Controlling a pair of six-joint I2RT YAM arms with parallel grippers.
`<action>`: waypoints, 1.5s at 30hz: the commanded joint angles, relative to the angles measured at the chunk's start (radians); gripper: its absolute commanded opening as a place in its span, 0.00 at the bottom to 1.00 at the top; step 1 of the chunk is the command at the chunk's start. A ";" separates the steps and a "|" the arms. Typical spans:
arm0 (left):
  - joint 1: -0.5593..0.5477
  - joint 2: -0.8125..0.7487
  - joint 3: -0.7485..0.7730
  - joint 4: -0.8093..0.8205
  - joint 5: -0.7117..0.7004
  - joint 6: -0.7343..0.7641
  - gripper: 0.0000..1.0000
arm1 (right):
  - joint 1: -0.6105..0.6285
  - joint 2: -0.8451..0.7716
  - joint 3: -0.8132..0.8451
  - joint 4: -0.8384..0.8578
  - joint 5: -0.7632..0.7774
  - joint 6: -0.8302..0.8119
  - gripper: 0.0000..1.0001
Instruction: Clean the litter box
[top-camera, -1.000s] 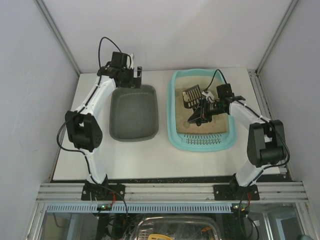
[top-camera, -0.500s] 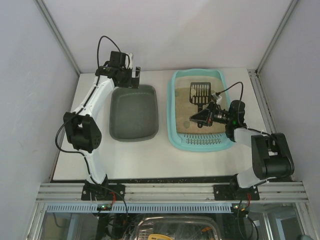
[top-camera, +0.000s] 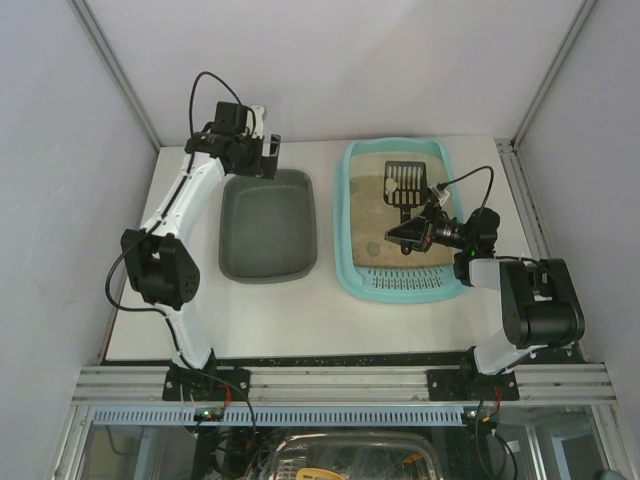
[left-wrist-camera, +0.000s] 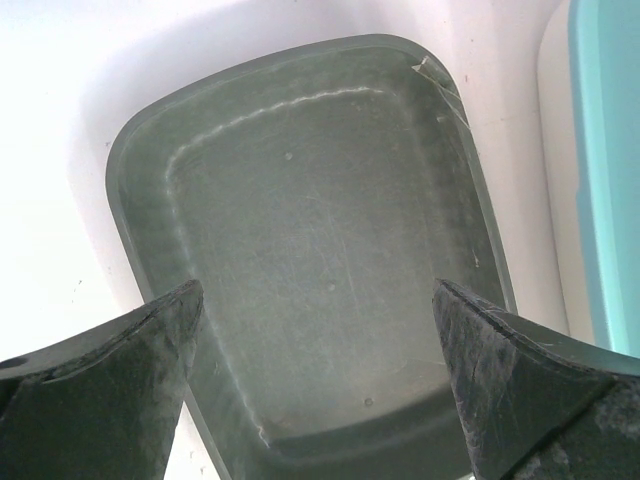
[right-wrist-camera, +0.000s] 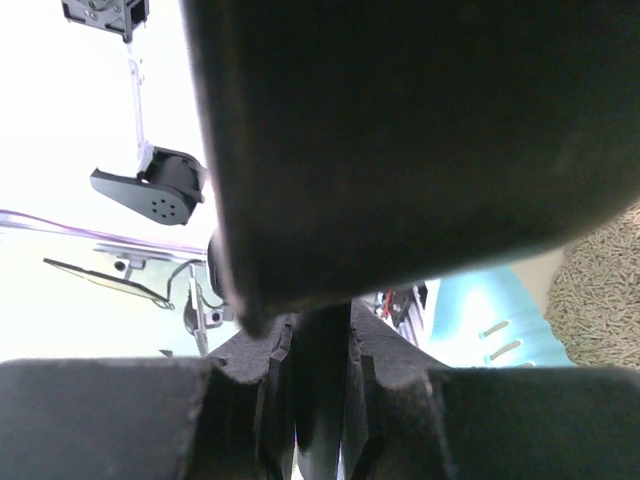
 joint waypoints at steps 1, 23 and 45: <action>0.004 -0.062 -0.023 0.014 0.028 0.032 1.00 | 0.027 0.008 0.026 0.038 0.004 0.001 0.00; -0.008 -0.067 -0.057 0.000 0.055 0.063 1.00 | -0.030 -0.035 0.030 -0.120 0.053 -0.103 0.00; 0.055 -0.075 0.066 -0.012 0.061 0.246 1.00 | 0.124 -0.094 0.325 -1.112 0.087 -0.751 0.00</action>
